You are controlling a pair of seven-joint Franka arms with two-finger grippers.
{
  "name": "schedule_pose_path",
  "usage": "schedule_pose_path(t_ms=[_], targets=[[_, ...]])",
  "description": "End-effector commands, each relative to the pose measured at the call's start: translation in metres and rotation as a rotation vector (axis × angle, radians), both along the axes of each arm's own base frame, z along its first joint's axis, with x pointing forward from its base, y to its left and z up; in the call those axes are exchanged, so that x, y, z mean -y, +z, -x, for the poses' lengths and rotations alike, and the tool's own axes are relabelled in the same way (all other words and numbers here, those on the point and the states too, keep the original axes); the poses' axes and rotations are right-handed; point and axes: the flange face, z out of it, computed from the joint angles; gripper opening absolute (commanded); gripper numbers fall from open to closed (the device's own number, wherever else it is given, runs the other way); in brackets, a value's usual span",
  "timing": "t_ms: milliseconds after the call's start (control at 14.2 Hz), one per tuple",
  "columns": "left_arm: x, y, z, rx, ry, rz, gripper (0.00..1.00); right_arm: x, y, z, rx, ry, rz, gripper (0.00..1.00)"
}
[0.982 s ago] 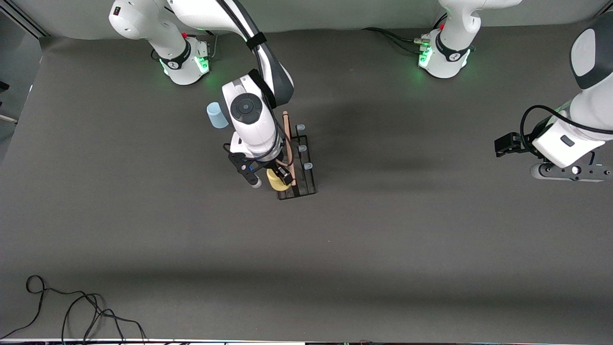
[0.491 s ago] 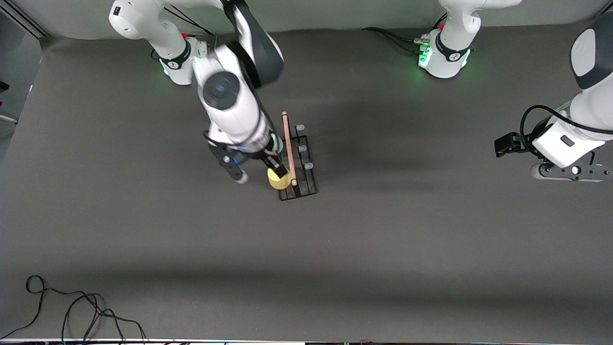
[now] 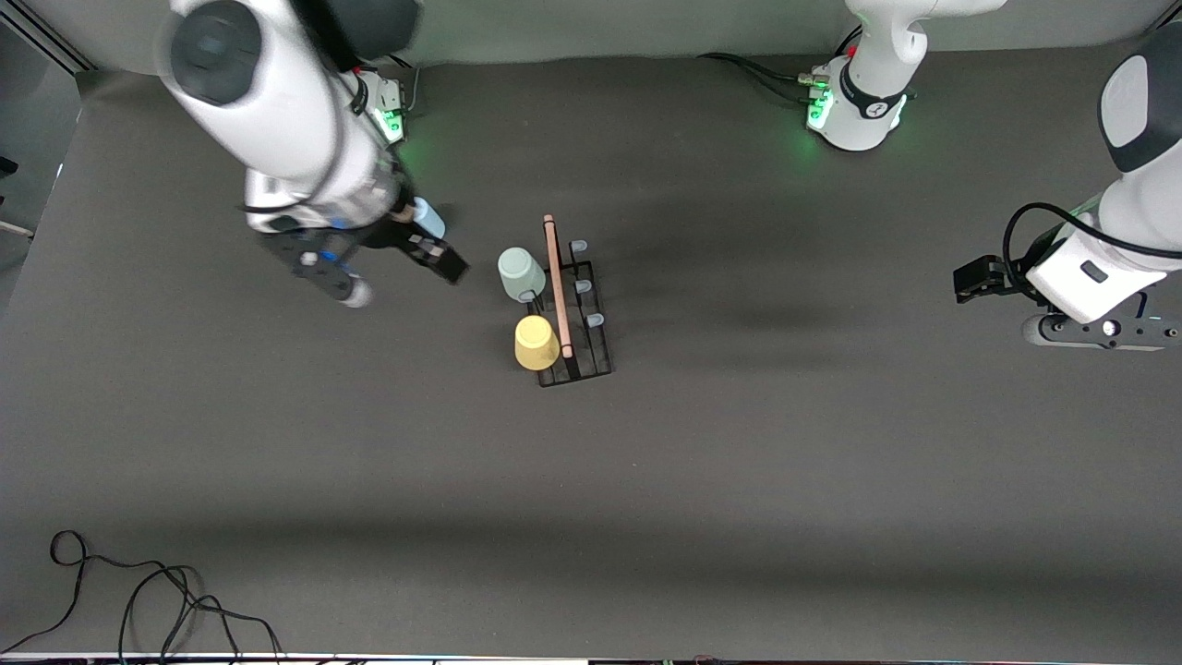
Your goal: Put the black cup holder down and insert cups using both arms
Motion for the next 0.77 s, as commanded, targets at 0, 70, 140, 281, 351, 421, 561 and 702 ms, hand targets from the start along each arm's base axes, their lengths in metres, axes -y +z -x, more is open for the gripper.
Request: schedule_pose_path(t_ms=[0, 70, 140, 281, 351, 421, 561, 702], targets=[[-0.001, 0.005, 0.004, 0.016, 0.002, -0.011, 1.0, 0.048, 0.018, 0.009, 0.016, 0.158, -0.002, 1.0], [-0.001, 0.005, 0.004, 0.016, 0.002, -0.011, 1.0, 0.074, 0.02, 0.005, 0.015, 0.197, -0.001, 1.0], [-0.001, 0.005, 0.004, 0.016, 0.002, -0.011, 1.0, 0.101, 0.021, 0.0, 0.006, 0.229, -0.006, 1.0], [-0.001, 0.005, 0.004, 0.016, 0.002, -0.011, 1.0, 0.148, 0.025, -0.006, 0.0, 0.327, -0.028, 1.0], [-0.001, 0.005, 0.004, 0.016, 0.002, -0.011, 1.0, 0.173, 0.027, -0.008, -0.001, 0.374, -0.005, 1.0], [-0.001, 0.005, 0.004, 0.016, 0.002, -0.011, 1.0, 0.188, 0.03, -0.008, 0.005, 0.435, 0.011, 1.0], [-0.001, 0.005, 0.004, 0.016, 0.002, -0.011, 1.0, 0.222, 0.034, -0.01, 0.012, 0.493, 0.013, 1.0], [-0.001, 0.005, 0.004, 0.016, 0.002, -0.011, 1.0, 0.259, 0.035, -0.013, 0.017, 0.525, 0.006, 1.0]])
